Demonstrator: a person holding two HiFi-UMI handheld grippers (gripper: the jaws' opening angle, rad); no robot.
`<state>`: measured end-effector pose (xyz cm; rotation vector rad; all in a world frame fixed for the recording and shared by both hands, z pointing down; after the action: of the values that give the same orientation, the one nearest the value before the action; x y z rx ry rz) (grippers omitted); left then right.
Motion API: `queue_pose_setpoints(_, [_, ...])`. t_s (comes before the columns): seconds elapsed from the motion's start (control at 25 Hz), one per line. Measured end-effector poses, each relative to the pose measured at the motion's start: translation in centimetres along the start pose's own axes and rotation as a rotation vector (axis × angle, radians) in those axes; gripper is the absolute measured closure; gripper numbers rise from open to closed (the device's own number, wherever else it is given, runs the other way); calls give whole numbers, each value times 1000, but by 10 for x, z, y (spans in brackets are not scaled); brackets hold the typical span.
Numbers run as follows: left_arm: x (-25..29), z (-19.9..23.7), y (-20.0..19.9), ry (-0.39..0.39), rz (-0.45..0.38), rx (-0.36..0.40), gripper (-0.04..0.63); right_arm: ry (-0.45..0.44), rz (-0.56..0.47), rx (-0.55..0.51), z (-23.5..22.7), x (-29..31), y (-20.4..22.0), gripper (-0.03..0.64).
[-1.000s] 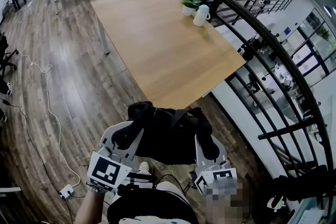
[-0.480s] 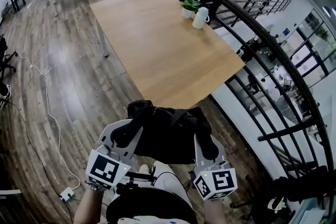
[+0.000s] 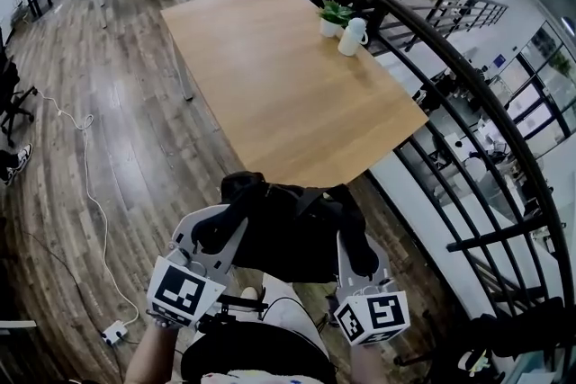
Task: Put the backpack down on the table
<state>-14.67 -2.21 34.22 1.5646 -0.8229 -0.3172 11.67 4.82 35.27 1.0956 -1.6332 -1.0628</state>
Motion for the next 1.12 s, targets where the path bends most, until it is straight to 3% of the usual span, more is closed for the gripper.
queue_pose_setpoints(1.12, [87,47,-58,-95,-23,-52,535,-110,-2,-47,-70,98,-81,561])
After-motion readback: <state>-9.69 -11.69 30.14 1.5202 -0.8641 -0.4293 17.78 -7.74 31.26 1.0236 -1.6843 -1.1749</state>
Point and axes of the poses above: the fingertips, and each gripper's own axes: x forward along the fingers, z to its left, y out of its underside, the point moved 10 cm from there along -x, backward along the fingers, and after that the axes turned 8 degrees about x, right-handed, at the moved point
